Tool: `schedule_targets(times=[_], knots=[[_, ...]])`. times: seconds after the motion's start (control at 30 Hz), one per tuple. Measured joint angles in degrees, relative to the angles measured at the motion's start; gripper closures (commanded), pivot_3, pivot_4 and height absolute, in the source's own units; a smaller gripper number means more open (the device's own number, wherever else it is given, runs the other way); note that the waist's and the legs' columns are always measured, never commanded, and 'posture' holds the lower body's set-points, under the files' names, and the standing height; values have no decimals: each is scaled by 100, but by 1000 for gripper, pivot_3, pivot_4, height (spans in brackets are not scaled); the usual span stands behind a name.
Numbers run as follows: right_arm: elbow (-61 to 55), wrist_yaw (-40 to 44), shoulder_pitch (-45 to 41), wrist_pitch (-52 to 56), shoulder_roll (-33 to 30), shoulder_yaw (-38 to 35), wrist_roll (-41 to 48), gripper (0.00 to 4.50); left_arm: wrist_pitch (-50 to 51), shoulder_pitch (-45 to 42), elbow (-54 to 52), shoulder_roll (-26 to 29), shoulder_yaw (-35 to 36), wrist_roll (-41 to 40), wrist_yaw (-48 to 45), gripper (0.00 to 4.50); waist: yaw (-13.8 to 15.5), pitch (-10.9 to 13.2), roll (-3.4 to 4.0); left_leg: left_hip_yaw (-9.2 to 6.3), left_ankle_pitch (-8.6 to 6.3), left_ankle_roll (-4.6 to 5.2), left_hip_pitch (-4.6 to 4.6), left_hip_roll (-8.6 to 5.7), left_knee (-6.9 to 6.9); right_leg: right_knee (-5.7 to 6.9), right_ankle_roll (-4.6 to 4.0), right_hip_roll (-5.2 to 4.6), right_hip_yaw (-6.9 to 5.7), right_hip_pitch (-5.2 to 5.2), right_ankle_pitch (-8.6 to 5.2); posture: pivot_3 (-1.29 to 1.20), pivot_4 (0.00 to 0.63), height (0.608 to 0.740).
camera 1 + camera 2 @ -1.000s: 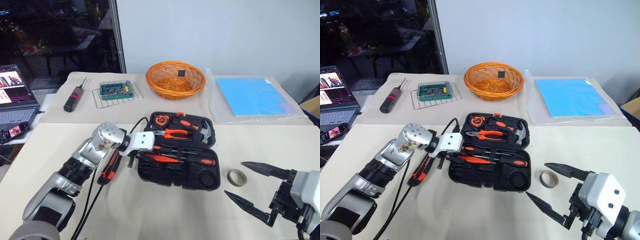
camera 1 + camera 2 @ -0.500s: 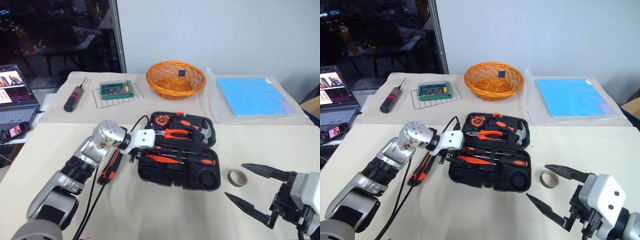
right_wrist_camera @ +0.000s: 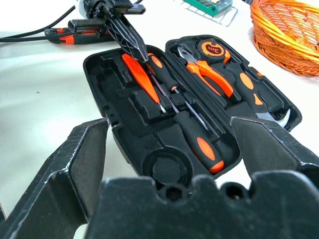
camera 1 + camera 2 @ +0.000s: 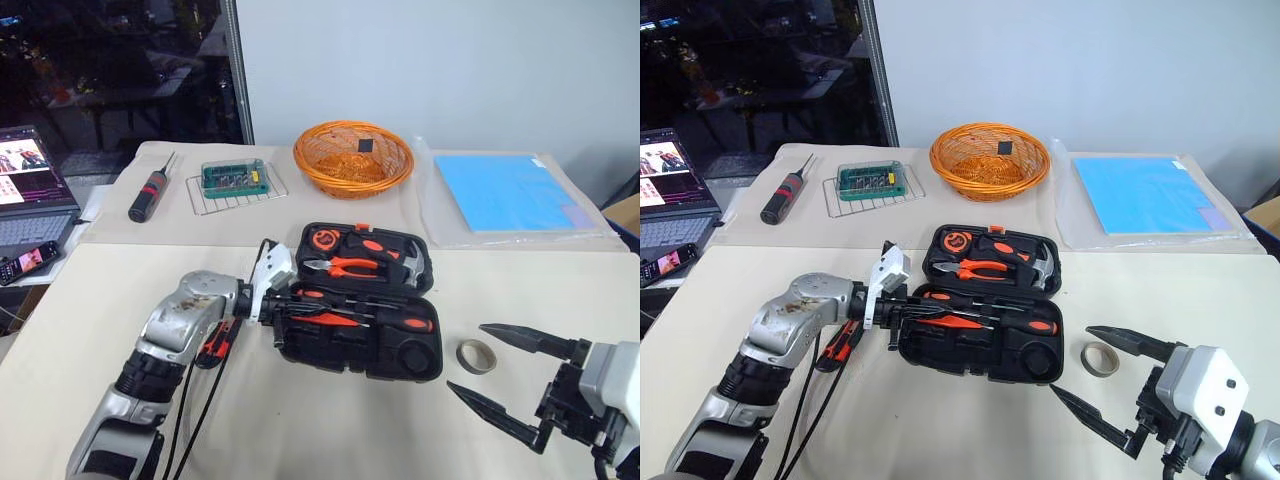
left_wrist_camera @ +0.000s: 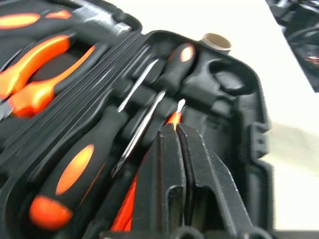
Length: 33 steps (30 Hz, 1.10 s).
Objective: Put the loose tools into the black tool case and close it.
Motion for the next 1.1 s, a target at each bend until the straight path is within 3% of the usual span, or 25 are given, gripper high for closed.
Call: schedule_targets(times=[0.23,0.33,0.37,0.47,0.57,0.67,0.8,0.83,0.93,1.03,1.1], knots=[[-4,-5,12,3,-64,0,9,0,-355,-134,138,-142,-694,722,538,4473,60,-47,11,4,-5,4,28,-2,-5,-1,-4,-22,0,21,-5,0,150,740],[-5,-4,-3,3,-102,0,18,0,-493,57,126,-301,-465,657,710,4473,44,-75,29,6,-5,4,33,-1,-9,0,-5,-30,1,19,-5,0,150,740],[-2,-5,-99,3,-126,24,35,0,-434,255,86,-522,-65,324,845,4473,33,-75,29,7,-5,5,28,-1,-9,1,-5,-31,2,13,-5,0,150,740],[7,-13,-341,3,-163,171,207,0,-219,483,-279,-677,873,-344,1167,3785,-18,-56,-1,-1,-3,3,15,9,-8,3,-12,-40,0,-3,0,0,150,740],[77,-25,-779,4,-292,480,405,0,249,767,-1118,-419,1847,-715,1693,2666,-73,-56,-2,5,-7,-3,22,7,-19,-1,0,-35,4,1,8,0,150,740],[316,27,-1324,11,-511,927,479,0,1045,1652,-2245,-235,2706,-825,2506,1616,-66,-55,-4,4,-11,0,26,-1,-25,0,-8,-26,-4,7,16,0,150,740],[739,218,-1974,11,-699,1473,490,0,2026,2756,-3437,-525,3142,-762,3675,239,52,-36,-35,-8,-13,2,18,-11,-20,-4,-32,-34,-9,10,7,0,150,740],[794,256,-2042,11,-724,1532,490,0,2144,2870,-3572,-555,3136,-743,3814,113,89,-34,-39,-7,-13,2,17,-11,-17,-5,-38,-33,-10,9,4,0,150,740],[1046,403,-2333,11,-806,1747,481,0,2512,3344,-3951,-564,2910,-583,4280,113,134,-33,-41,0,-14,1,21,-12,-16,-4,-37,-37,-7,12,6,0,150,740],[1262,531,-2493,11,-875,1795,477,0,2618,3696,-3964,-633,2603,-470,4529,837,131,-31,-44,1,-14,1,22,-8,-15,-3,-36,-35,-8,9,5,0,150,740],[1319,597,-2553,11,-912,1822,476,0,2528,3723,-3923,-648,2573,-467,4540,1597,142,-32,-41,-1,-23,-16,24,-6,-17,-1,-35,-37,-9,7,2,0,150,740]])
